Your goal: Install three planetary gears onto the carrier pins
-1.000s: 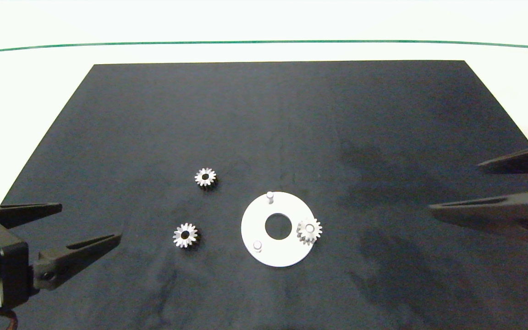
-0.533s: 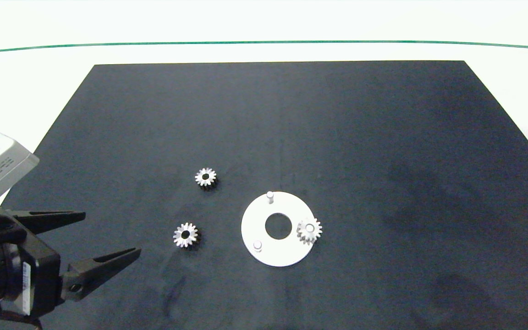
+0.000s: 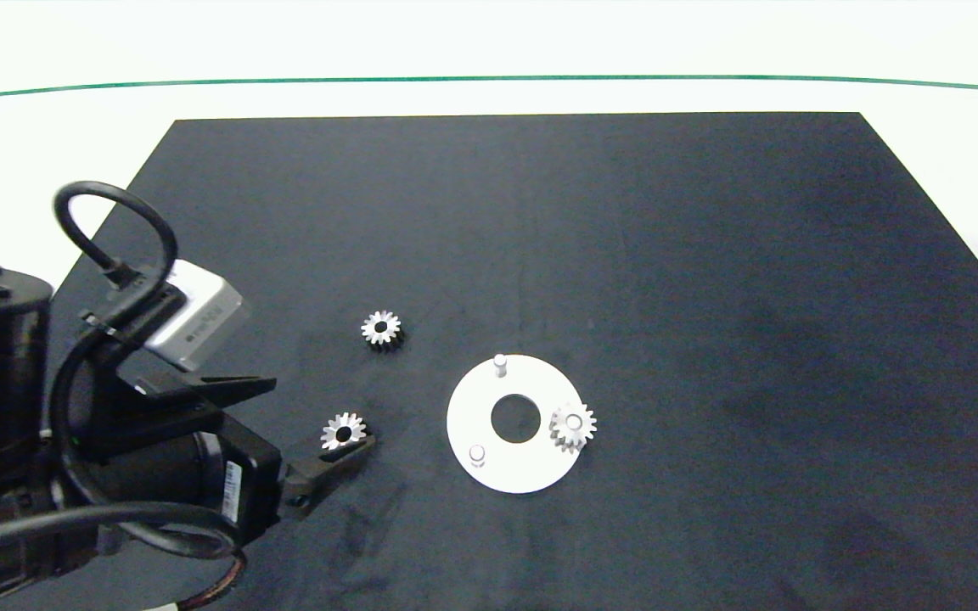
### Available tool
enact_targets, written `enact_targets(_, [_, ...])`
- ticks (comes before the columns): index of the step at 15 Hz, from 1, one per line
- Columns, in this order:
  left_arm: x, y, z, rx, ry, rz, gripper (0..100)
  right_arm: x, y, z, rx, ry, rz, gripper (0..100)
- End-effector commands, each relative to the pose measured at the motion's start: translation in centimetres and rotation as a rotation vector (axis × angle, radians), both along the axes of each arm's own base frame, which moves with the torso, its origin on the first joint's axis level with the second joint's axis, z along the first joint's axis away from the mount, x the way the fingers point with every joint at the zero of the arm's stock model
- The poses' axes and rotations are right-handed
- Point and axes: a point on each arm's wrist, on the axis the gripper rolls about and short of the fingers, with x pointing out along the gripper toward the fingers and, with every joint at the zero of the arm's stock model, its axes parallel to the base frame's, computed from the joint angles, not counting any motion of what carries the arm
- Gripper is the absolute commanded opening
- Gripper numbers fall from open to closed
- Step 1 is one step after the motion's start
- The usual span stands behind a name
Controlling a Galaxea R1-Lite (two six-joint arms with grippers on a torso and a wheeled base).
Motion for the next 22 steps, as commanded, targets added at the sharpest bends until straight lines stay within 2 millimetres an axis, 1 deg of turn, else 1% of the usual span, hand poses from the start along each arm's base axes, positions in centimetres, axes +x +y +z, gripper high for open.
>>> enact_targets(1, [1.6, -1.6, -2.6, 0.074, 0.084, -0.008, 100, 0.1, 0.1, -0.2, -0.01, 0.01, -0.002, 100])
enact_targets(3, [2.6, -2.3, -3.6, 0.101, 0.119, -0.003, 100, 0.1, 0.1, -0.1, -0.007, 0.006, -0.002, 100])
enact_targets(6, [3.7, -3.2, -3.7, 0.113, 0.122, 0.001, 100, 0.0, 0.0, -0.1, -0.007, 0.005, 0.0, 100])
enact_targets(8, [4.6, -3.6, -4.4, 0.159, 0.125, 0.022, 100, 0.0, 0.0, -0.1, -0.005, 0.002, 0.0, 100])
enact_targets(12, [5.2, -3.8, -4.4, 0.182, 0.079, 0.005, 100, -0.2, -0.2, -0.1, -0.002, -0.003, 0.001, 100])
enact_targets(15, [6.0, -3.1, -4.7, 0.207, 0.083, 0.03, 100, -0.4, -0.4, -0.1, -0.01, -0.017, 0.01, 100])
enact_targets(22, [6.2, -2.4, -4.8, 0.208, 0.092, 0.058, 100, -0.4, -0.4, -0.1, -0.01, -0.015, 0.013, 100])
